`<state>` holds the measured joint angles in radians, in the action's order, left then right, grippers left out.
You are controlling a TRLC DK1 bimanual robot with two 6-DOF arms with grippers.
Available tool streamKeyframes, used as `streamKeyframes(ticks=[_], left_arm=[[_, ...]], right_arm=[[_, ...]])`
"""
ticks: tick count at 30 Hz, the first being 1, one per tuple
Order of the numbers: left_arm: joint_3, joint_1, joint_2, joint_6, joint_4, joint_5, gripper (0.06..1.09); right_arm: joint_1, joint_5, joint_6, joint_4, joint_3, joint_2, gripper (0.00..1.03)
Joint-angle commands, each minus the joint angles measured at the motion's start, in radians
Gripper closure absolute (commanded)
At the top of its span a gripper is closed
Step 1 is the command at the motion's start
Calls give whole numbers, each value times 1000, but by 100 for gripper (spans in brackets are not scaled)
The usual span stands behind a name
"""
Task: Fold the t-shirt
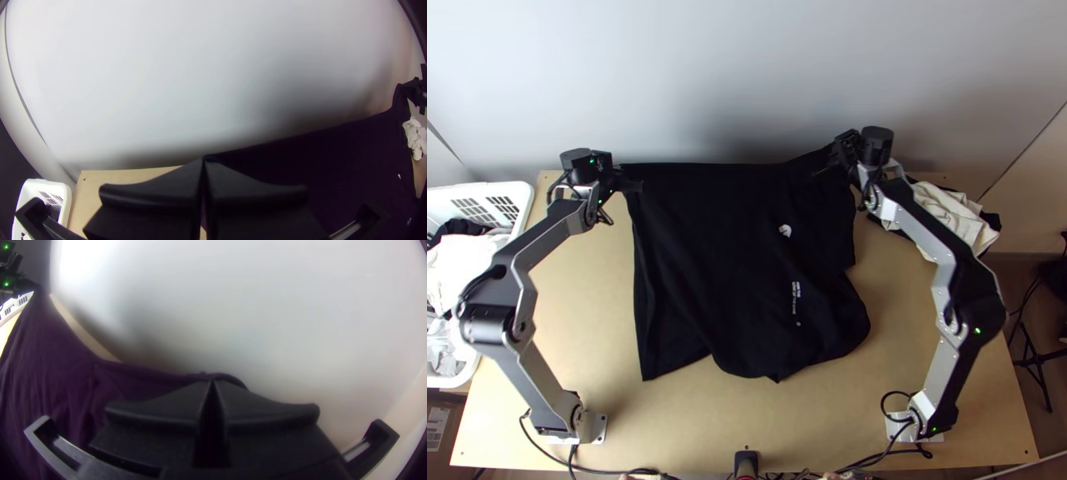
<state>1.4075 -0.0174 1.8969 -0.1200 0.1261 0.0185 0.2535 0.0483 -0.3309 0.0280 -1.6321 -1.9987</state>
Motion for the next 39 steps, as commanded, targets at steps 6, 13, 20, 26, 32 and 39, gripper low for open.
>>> streamKeyframes(ticks=[6, 13, 20, 26, 32, 39], left_arm=[[188, -10, 241, -6, 75, 49, 105], [199, -24, 278, -6, 50, 49, 105], [245, -32, 289, 17, -157, 6, 30], [252, -15, 177, 118, -353, -81, 10], [128, 11, -104, 129, -545, -256, 11], [-134, 19, -481, -13, -876, -374, 11]], right_arm=[[9, 18, -40, 136, -94, -212, 100], [10, 18, -34, 138, -103, -255, 100], [16, 16, 32, 110, -109, -252, 54], [30, 16, 99, 33, -60, -157, 4], [29, 15, 155, -10, 86, 71, 4], [69, -42, 164, -257, 239, 367, 3]])
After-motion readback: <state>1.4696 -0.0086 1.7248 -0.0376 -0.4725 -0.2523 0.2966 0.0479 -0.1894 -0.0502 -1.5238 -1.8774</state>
